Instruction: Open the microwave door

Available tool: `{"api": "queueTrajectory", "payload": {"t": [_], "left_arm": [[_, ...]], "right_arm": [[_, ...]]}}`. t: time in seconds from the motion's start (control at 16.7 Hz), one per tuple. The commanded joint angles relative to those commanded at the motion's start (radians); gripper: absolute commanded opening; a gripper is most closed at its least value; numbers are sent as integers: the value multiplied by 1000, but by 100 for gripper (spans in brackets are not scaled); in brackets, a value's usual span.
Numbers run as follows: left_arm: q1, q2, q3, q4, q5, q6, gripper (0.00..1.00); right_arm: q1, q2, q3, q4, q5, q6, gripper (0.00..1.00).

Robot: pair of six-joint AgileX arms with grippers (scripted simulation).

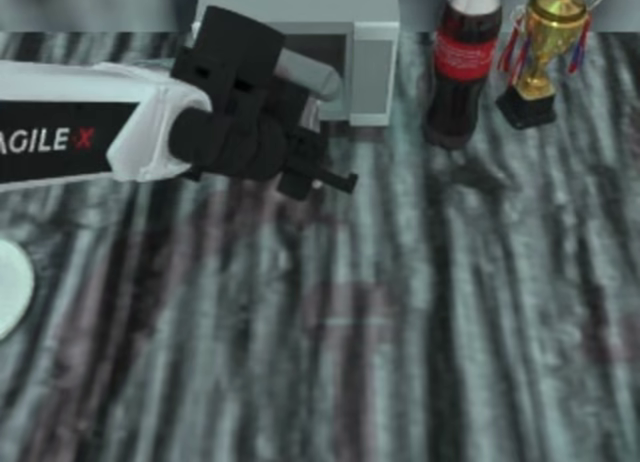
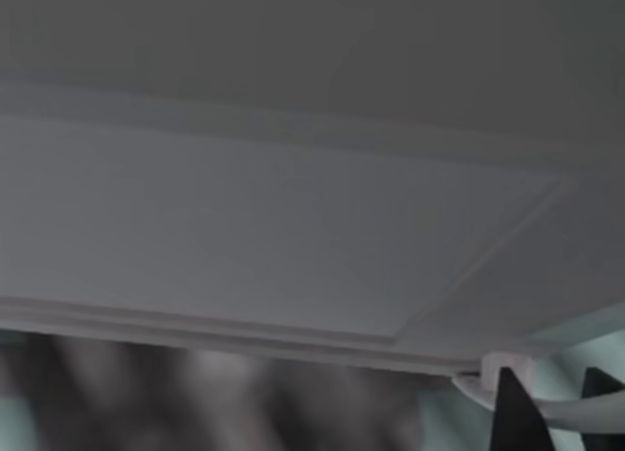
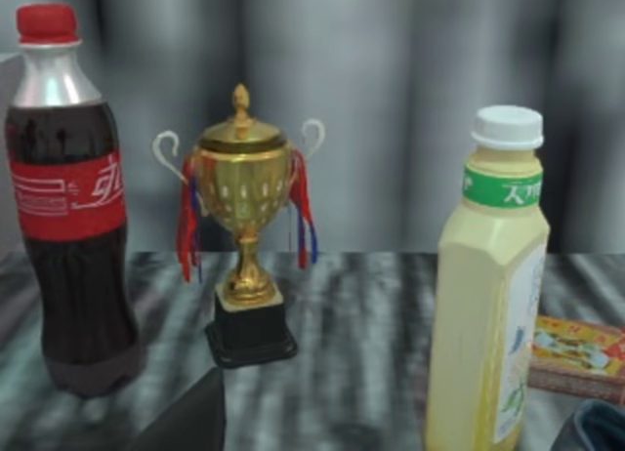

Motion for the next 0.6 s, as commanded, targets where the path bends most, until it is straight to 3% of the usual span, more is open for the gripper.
{"api": "queueTrajectory", "payload": {"t": [0.6], "left_arm": [[34,-26,-34,2,48,72,0]], "right_arm": [[0,0,0,0,0,0,100]]}}
